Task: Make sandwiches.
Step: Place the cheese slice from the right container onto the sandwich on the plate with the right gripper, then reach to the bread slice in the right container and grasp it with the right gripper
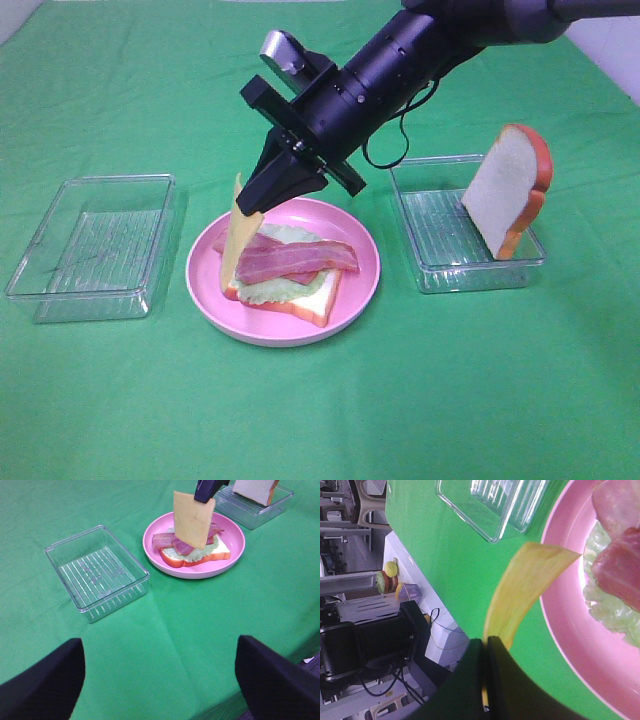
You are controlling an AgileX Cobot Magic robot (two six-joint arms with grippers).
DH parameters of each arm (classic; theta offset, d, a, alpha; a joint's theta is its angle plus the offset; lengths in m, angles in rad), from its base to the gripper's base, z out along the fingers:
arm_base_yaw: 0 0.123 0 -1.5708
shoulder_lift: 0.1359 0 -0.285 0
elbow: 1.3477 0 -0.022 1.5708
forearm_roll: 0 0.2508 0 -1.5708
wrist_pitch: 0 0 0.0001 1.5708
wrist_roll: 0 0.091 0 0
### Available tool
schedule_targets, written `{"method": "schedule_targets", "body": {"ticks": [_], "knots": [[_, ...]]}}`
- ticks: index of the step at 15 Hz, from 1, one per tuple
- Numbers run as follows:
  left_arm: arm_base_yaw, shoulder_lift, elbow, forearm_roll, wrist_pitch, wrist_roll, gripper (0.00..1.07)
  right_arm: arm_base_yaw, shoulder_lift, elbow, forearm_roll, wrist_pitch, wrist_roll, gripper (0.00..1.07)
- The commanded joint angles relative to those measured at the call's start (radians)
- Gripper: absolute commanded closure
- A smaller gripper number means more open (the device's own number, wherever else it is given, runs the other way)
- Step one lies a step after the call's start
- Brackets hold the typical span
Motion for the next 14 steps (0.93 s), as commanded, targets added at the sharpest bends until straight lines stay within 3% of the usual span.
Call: {"method": "schedule_targets", "body": {"ticks": [1, 5, 6, 10, 12, 14], "knots": [[-0.003, -0.020, 0.002, -0.009, -0.009, -0.001, 0.29, 0.002, 0.032, 0.009, -0.021, -0.065, 0.018, 1.07], [-0.003, -0.020, 0.002, -0.009, -0.009, -0.001, 0.29, -0.002, 0.036, 0.009, -0.225, -0.163, 0.196, 1.07], [-0.003, -0.020, 0.002, -0.009, -0.009, -0.001, 0.29, -0.002, 0.036, 0.009, -0.251, -0.172, 0.220, 1.02], [-0.003, -0.020, 0.002, -0.009, -0.009, -0.001, 0.29, -0.002, 0.036, 0.007, -0.280, -0.198, 0.246, 0.42], [-0.003, -0.020, 0.002, -0.009, -0.009, -0.001, 0.29, -0.002, 0.036, -0.021, -0.319, -0.190, 0.251, 0.32], [-0.003, -0.020, 0.002, -0.009, -0.009, -0.001, 0.29, -0.002, 0.036, -0.095, -0.422, -0.120, 0.308, 0.32]]}}
